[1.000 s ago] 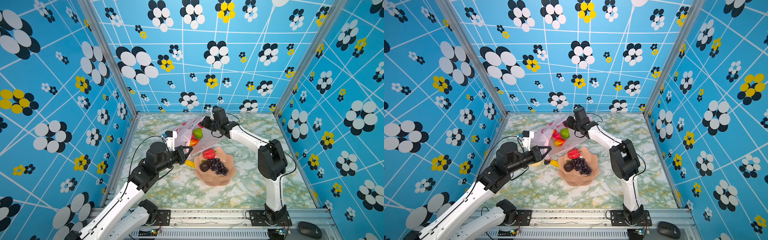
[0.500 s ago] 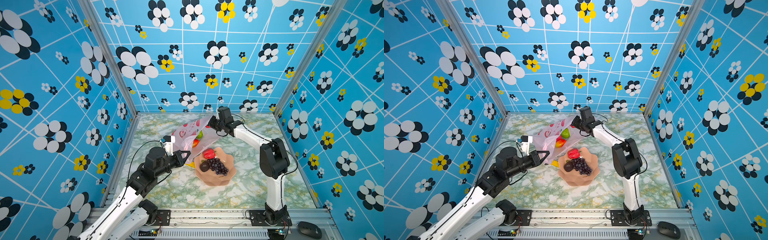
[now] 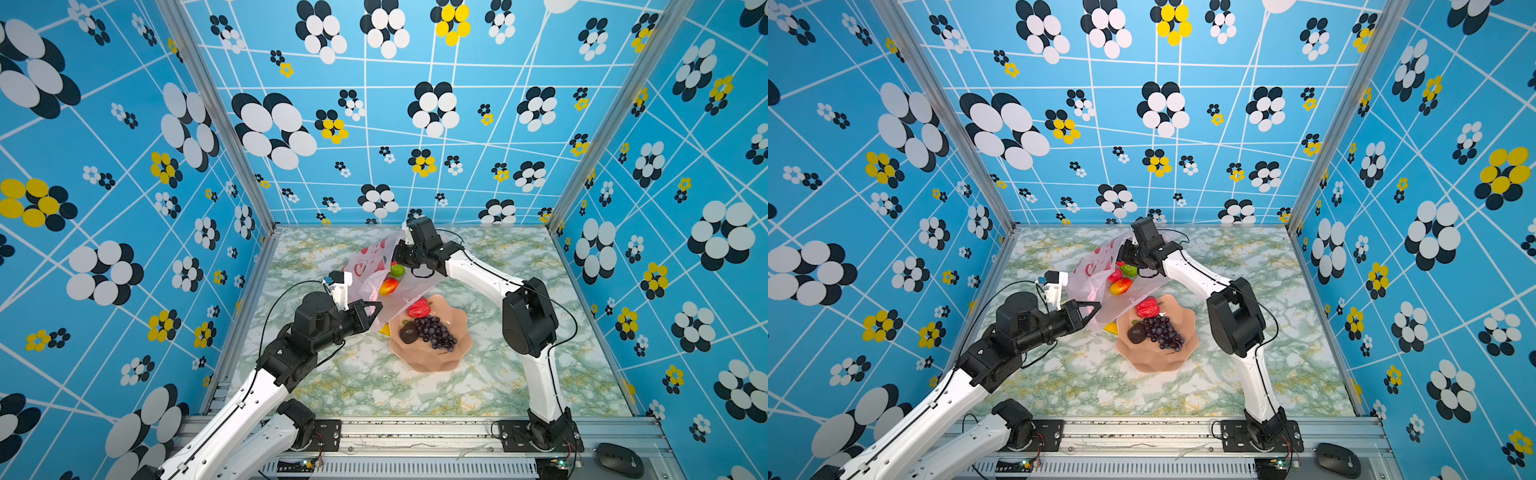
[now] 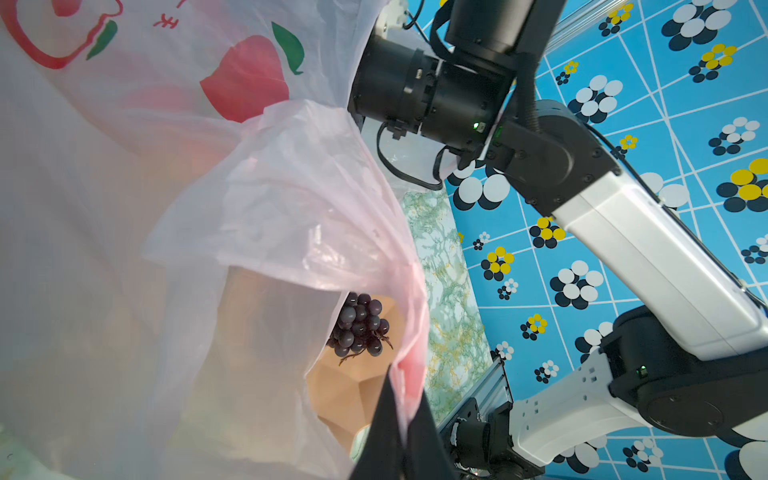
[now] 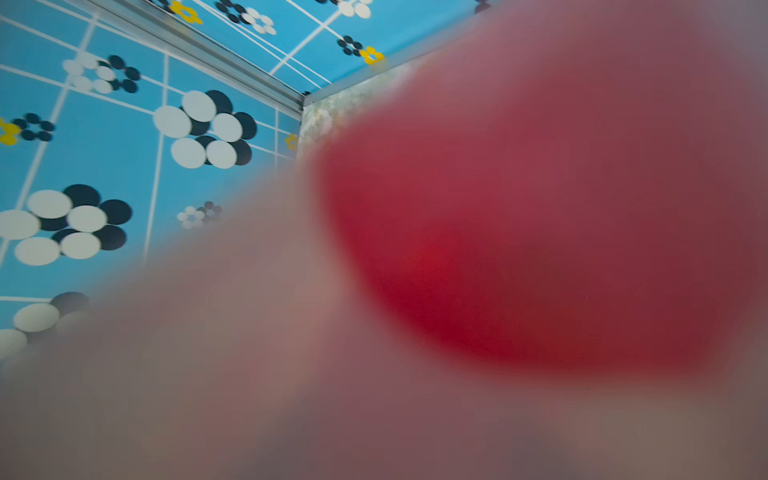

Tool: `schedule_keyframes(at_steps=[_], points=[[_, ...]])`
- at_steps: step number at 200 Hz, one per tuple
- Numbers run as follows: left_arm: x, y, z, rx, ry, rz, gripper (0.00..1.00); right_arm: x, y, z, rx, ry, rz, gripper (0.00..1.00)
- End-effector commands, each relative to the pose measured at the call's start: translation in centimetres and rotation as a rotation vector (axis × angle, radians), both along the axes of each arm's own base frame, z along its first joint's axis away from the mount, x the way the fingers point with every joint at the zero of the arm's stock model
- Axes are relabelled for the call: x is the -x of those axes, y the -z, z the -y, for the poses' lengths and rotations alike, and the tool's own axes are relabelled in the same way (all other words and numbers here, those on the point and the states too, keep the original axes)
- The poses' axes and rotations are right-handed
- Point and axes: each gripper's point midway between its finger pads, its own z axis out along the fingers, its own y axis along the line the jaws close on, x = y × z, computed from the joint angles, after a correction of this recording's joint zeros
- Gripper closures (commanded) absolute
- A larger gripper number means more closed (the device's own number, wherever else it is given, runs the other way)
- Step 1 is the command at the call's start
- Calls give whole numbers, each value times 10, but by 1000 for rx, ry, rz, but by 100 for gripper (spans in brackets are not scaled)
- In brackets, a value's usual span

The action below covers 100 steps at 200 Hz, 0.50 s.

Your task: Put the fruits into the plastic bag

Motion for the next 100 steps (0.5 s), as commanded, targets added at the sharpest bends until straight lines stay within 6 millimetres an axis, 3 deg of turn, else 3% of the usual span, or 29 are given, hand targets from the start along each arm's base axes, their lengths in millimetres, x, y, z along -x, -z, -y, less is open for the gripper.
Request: schedule_keyframes(at_steps=[1, 49, 100], points=[[0, -15, -3, 15, -11, 44, 100, 4, 14, -3, 3, -12, -60, 40], [-1, -17, -2, 19, -2, 47, 100, 0, 21, -12, 24, -29, -79, 39], [-1, -15, -2, 19, -1, 45, 100, -19, 14, -18, 10, 3, -59, 35]])
